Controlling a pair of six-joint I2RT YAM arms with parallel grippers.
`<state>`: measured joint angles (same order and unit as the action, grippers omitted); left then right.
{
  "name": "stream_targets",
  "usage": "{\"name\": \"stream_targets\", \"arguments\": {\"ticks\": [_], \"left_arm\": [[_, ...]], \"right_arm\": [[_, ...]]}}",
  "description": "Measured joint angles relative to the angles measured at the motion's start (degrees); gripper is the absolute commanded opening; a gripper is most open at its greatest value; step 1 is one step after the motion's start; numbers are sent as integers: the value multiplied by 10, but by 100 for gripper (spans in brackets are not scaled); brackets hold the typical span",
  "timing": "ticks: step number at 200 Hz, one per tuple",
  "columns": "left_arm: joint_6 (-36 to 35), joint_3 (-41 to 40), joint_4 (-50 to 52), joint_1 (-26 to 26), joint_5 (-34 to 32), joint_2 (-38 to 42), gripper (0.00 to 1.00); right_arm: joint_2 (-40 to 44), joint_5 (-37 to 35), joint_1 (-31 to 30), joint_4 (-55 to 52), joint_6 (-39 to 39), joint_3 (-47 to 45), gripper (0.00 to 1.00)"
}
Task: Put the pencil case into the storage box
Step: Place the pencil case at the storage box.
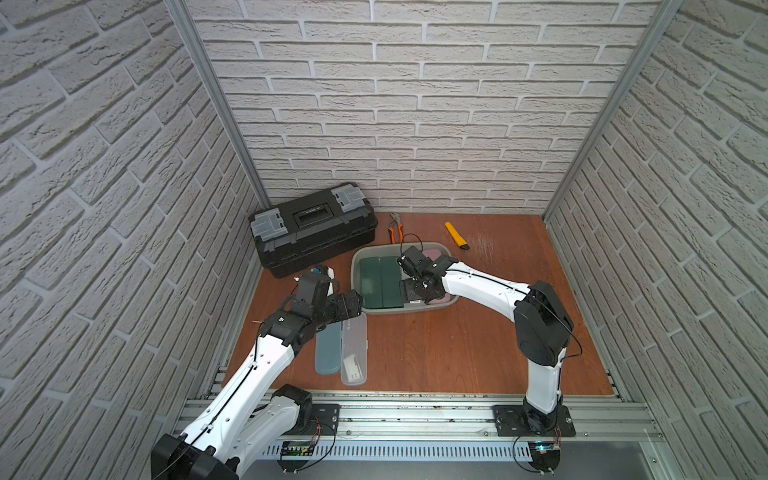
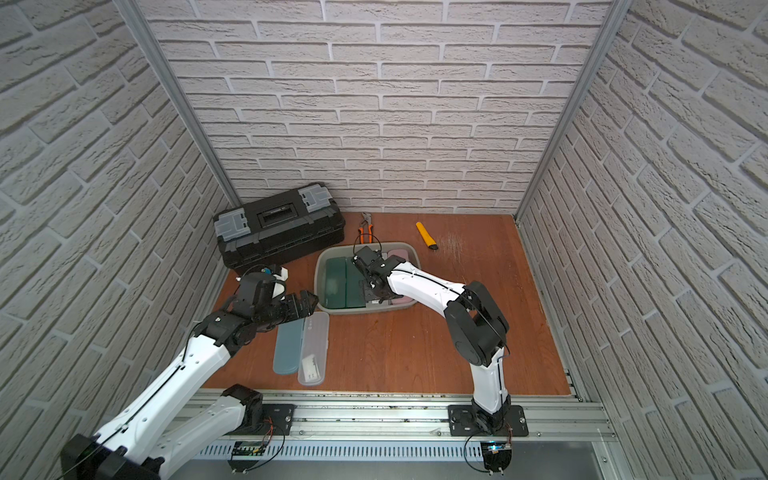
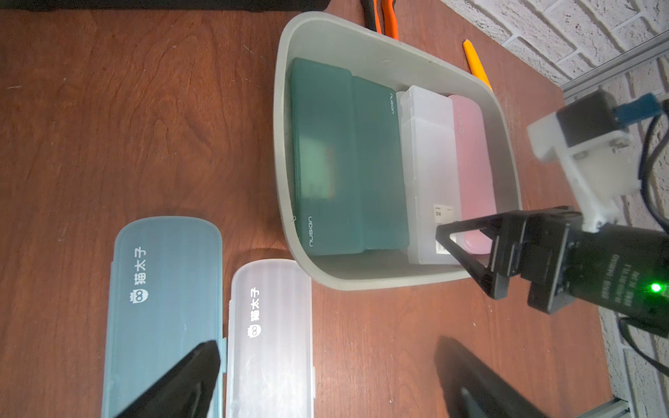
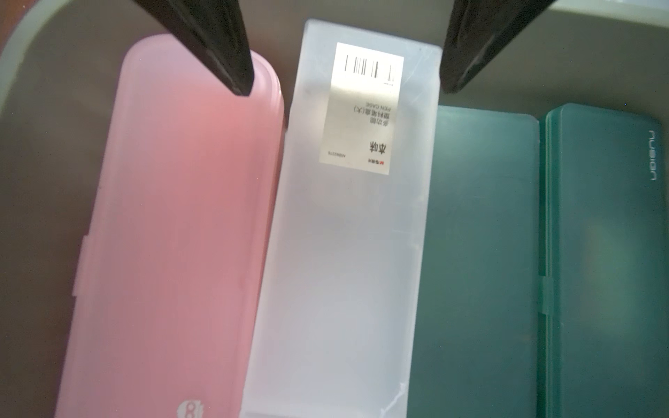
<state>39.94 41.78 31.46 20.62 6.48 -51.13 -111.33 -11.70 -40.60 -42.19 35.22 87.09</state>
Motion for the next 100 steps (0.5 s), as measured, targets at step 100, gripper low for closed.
{"name": "stream_targets", "arguments": {"ticks": [100], "left_arm": [[45,-88,24,20,-10,51,98]], "right_arm": [[11,-20,12,-20,-60,77,79]]}}
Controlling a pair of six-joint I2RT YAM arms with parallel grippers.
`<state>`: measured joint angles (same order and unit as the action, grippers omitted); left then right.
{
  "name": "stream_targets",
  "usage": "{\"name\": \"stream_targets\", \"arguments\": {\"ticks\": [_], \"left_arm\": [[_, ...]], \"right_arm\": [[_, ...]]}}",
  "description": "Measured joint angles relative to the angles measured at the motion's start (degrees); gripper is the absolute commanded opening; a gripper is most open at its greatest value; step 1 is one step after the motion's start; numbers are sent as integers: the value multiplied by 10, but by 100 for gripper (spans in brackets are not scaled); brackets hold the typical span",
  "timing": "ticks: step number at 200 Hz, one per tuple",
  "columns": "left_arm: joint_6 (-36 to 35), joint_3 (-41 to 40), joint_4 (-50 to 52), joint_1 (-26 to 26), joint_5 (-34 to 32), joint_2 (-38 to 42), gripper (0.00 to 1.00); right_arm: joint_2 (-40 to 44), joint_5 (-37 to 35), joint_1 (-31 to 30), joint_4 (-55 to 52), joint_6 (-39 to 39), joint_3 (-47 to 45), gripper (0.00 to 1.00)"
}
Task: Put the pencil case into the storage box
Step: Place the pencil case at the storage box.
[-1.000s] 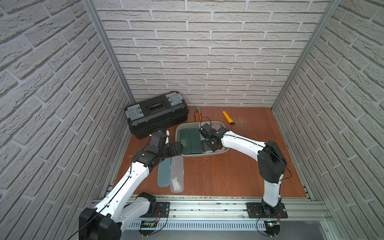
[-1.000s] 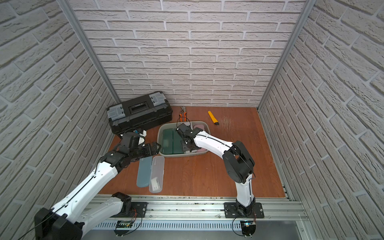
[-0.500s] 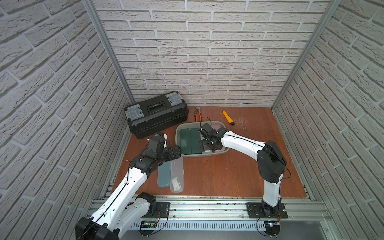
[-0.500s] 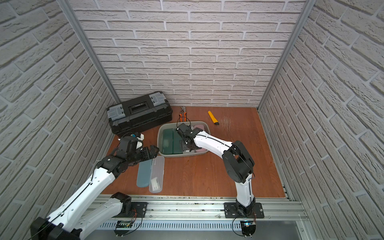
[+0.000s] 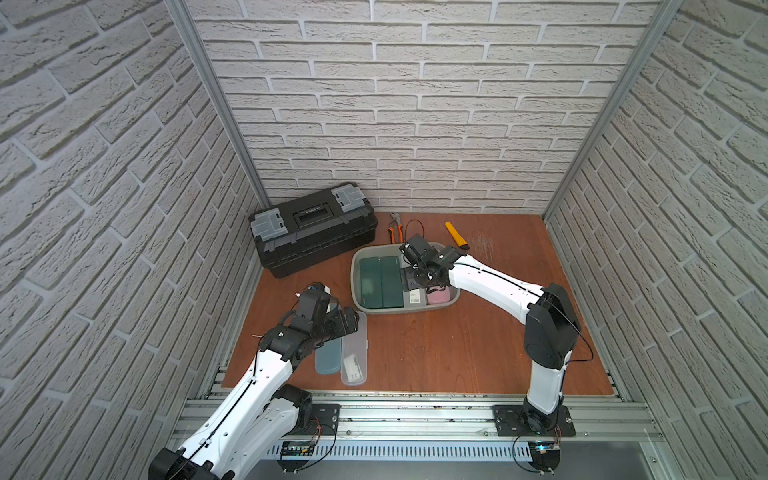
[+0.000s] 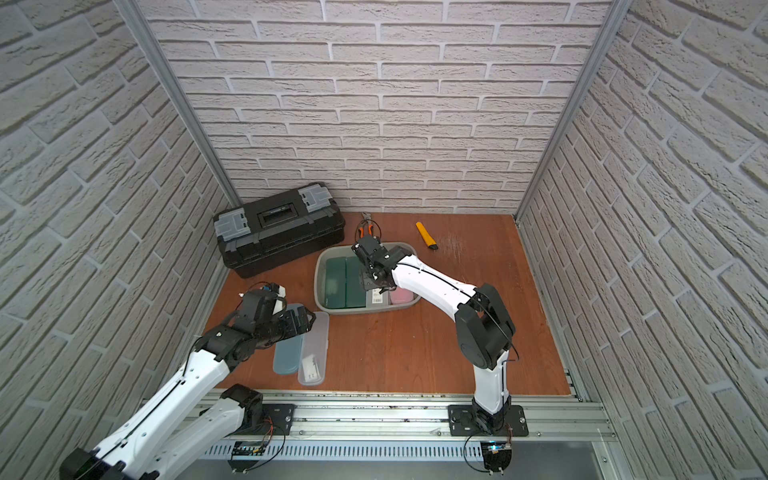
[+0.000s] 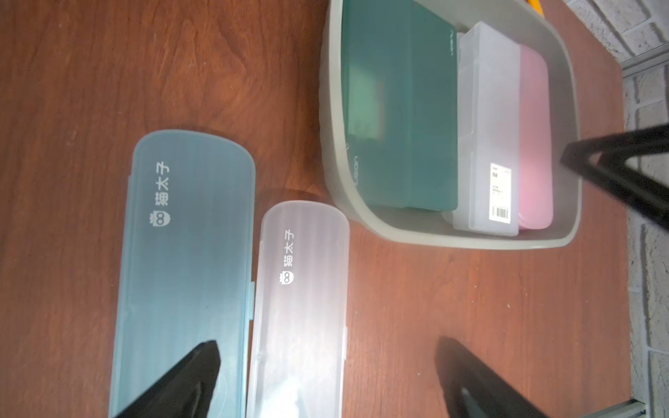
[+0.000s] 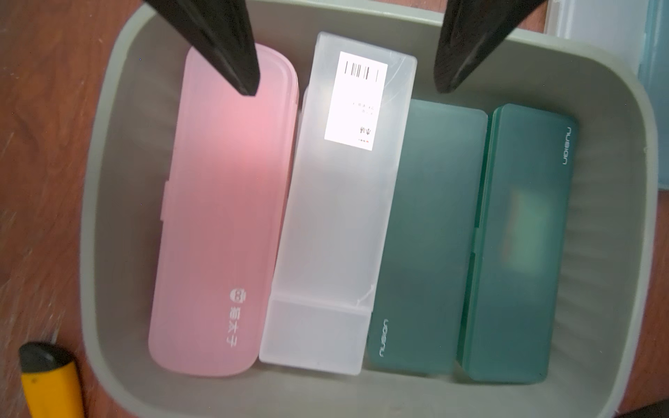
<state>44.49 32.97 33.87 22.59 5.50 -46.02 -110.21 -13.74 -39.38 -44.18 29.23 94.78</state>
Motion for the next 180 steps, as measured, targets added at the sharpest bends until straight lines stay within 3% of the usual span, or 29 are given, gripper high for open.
{"name": "stream_targets", "arguments": {"ticks": [71,180], "left_arm": [[49,-43,2,67,-34,0,99],[72,-47,9,127,-82,-44,98]], "right_arm": [[-84,-11,-5,-14,-24,29,80],[-93,-35,-14,-11,-37,13,80]]}}
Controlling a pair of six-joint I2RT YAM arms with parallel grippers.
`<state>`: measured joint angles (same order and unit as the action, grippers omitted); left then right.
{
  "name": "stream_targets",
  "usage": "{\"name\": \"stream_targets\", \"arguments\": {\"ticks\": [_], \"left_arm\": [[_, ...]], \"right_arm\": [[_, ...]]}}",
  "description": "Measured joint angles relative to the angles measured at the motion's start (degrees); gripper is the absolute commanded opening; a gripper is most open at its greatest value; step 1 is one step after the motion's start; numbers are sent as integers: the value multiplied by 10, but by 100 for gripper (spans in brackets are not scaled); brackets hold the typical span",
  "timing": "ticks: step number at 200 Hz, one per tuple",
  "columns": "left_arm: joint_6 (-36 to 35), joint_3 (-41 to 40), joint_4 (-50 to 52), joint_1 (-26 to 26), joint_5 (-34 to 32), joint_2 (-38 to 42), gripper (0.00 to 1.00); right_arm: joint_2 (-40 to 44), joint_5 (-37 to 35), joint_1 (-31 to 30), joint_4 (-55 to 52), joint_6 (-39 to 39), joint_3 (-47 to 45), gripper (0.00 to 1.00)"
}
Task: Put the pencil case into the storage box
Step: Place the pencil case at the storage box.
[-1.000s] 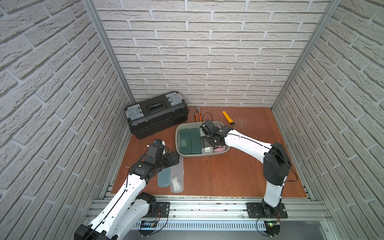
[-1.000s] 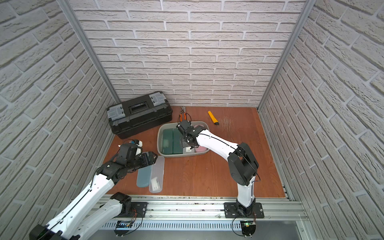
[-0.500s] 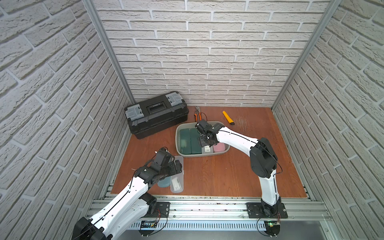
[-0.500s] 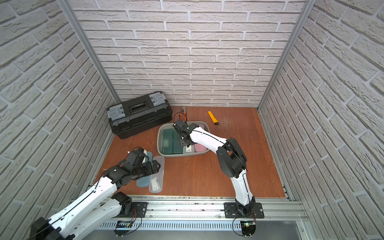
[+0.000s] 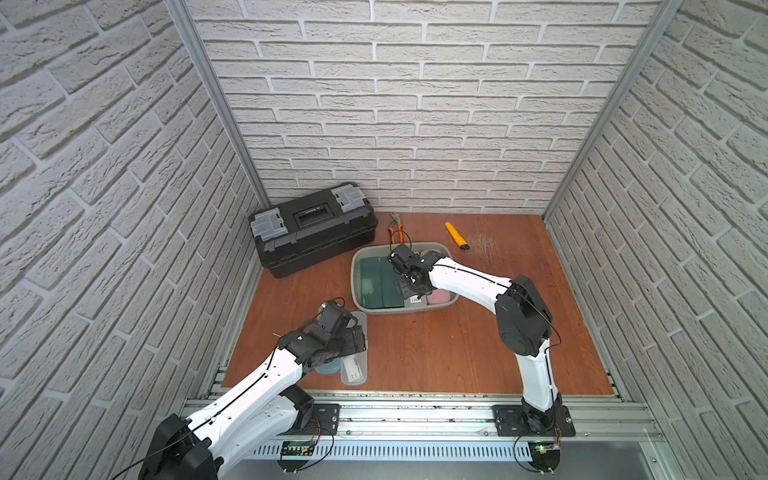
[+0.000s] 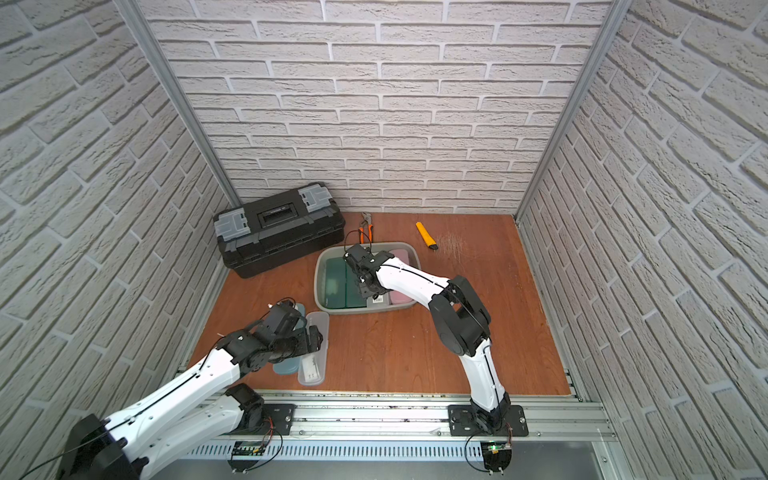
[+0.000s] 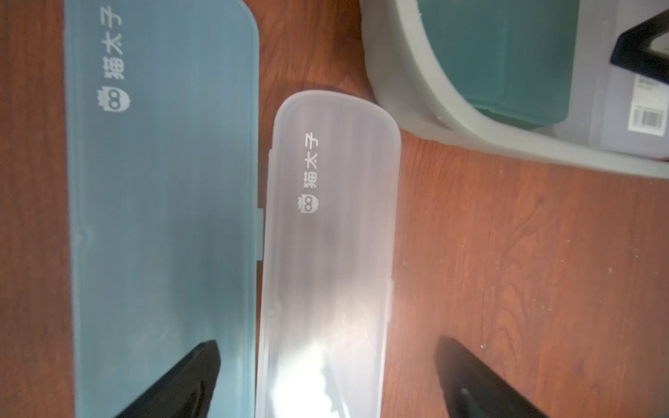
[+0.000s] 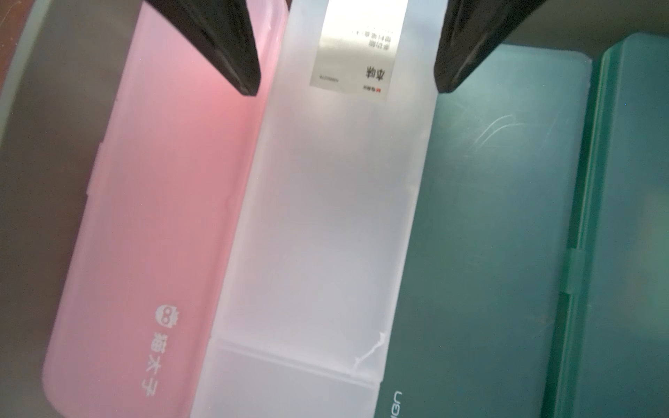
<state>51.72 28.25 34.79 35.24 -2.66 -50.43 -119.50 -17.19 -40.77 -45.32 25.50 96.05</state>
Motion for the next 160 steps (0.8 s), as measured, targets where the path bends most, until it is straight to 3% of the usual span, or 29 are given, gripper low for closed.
{"name": "stream_targets", "arguments": {"ticks": [82,160], "left_arm": [[15,0,-5,33,-7,-45,99],[24,4,-42,70,-25,-91,98]], "right_arm": [[30,-8,1,9,-22,-24,82],[242,-10,2,65,-37,-154,81]]}}
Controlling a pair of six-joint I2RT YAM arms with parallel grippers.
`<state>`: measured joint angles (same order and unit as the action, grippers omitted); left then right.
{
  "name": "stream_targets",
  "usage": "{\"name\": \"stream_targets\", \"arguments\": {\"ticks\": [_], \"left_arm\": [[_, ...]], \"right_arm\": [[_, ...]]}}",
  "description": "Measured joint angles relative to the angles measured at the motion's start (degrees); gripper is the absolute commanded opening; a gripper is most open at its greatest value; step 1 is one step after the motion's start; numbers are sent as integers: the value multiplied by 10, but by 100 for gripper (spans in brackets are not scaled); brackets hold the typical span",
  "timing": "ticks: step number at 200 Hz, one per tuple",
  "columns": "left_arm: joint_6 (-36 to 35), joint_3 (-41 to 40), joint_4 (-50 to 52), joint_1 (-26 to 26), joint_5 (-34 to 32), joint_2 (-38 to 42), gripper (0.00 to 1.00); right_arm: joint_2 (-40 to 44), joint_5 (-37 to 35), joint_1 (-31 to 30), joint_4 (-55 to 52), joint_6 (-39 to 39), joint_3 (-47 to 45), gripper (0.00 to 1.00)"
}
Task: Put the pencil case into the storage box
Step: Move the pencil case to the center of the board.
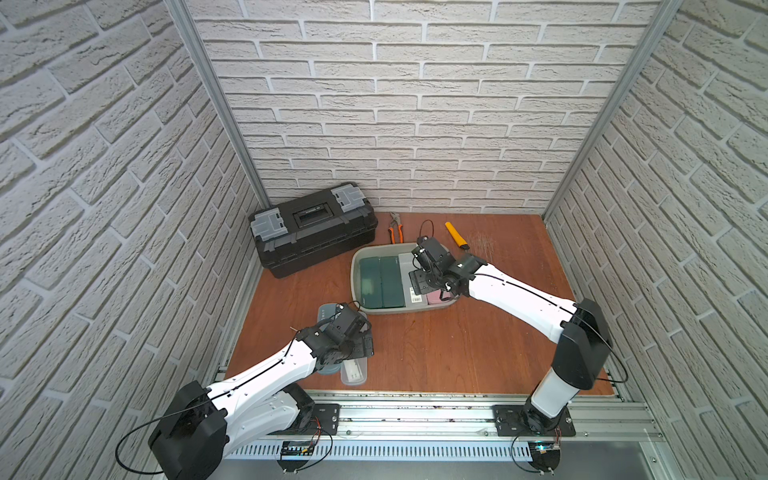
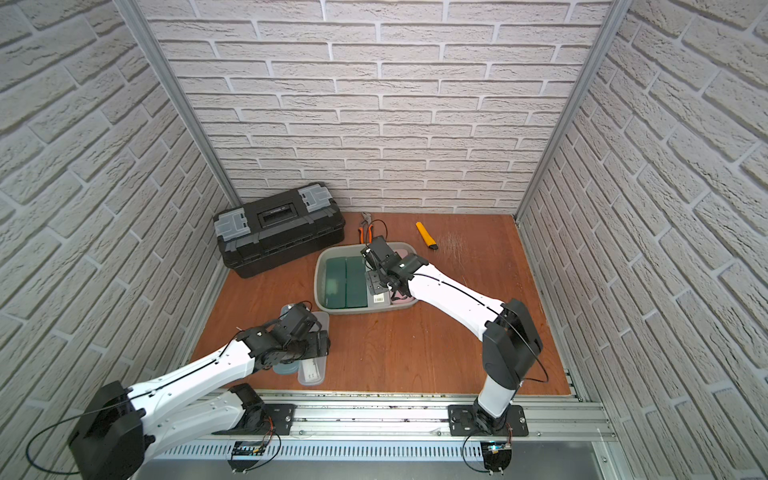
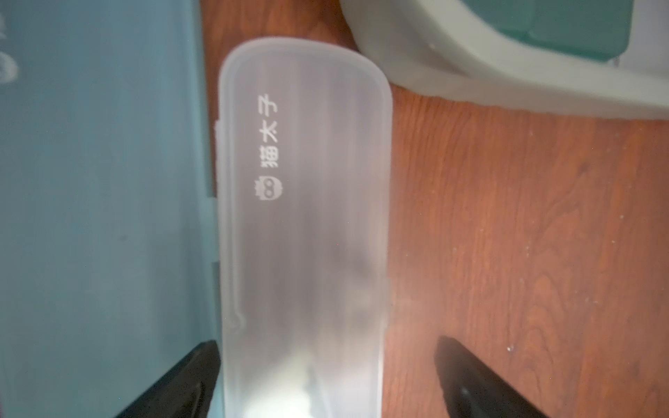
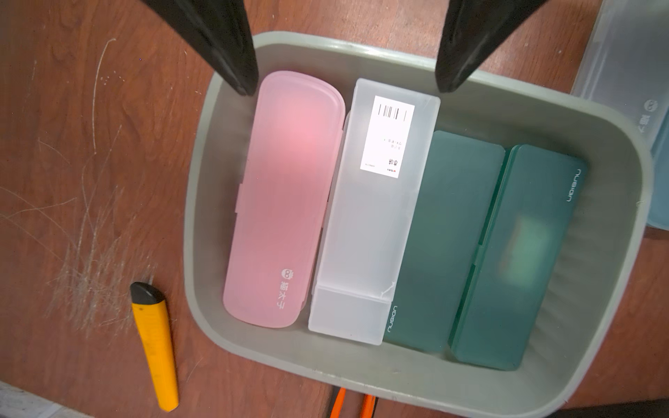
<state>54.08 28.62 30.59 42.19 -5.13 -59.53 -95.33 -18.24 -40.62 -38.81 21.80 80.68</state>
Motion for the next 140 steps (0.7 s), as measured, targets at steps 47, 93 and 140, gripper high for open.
{"name": "stream_targets", "arguments": {"ticks": [47,93,140], "left_arm": [[2,2,-10,24,7,-60,98],[17,35,-12,68,0,-104,99],[28,93,-28,106,-16,-131,98]], "right_arm": [[66,-11,0,23,0,-87,81],[108,-13,0,28,2,-125,82],[143,12,-2,39,14,-157,83]]}}
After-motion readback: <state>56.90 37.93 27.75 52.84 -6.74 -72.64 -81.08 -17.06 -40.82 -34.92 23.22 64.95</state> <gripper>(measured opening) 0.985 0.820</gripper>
